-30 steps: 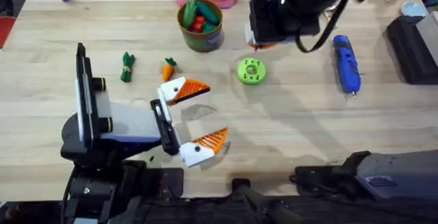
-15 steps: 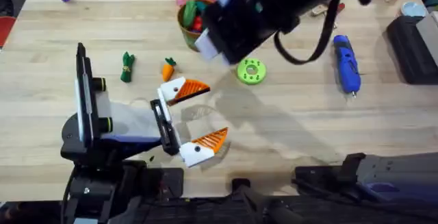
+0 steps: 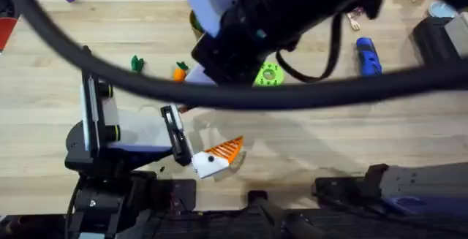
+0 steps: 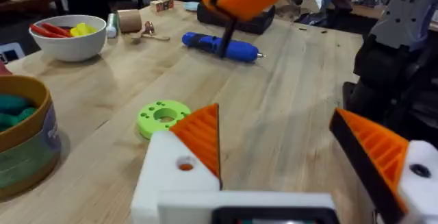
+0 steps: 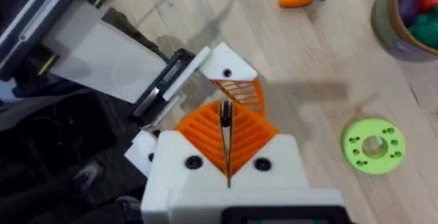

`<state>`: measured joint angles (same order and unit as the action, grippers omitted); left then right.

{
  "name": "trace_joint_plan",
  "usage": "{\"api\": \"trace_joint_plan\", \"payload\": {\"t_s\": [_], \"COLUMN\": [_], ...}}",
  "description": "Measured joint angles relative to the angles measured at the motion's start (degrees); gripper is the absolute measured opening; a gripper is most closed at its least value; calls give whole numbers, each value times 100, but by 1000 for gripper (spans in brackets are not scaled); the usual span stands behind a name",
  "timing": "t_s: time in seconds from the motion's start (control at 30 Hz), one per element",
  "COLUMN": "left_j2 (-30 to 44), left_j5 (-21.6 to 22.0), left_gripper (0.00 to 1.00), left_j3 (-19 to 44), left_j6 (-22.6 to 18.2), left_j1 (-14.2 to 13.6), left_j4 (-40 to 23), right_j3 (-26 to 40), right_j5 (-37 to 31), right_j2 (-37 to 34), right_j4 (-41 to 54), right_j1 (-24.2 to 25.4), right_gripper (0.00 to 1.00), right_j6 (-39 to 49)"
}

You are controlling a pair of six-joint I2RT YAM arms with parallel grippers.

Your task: Pick up the gripper from the table and insert it into the empty holder that is missing its gripper. Then pick up a screw, insert it into the mounting hole, and use the screwdriver to tighten it. Finally, clean up the table by picking up the vegetable and placing it into the bucket.

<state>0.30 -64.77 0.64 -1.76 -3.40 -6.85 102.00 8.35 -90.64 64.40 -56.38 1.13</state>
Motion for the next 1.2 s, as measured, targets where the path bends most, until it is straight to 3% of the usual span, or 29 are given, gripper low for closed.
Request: {"api": "trace_joint_plan", "payload": {"t_s": [0.37, 0.8, 1.2], "left_j2": [1, 1, 0], "left_j5": [0, 0, 0], "left_gripper": [985, 985, 985], "left_j3": [0, 0, 0], "left_j6": [0, 0, 0], "left_j1": [0, 0, 0], "left_j4": [0, -1, 0], "right_j3": [33, 1591, 1864], "right_j5": [227, -100, -348], "right_j2": [-579, -1422, -1862], "right_j4": [103, 1170, 1344], "right_j1": [-9, -267, -339], "right_gripper": [6, 6, 6], "right_j6": [220, 518, 666]}}
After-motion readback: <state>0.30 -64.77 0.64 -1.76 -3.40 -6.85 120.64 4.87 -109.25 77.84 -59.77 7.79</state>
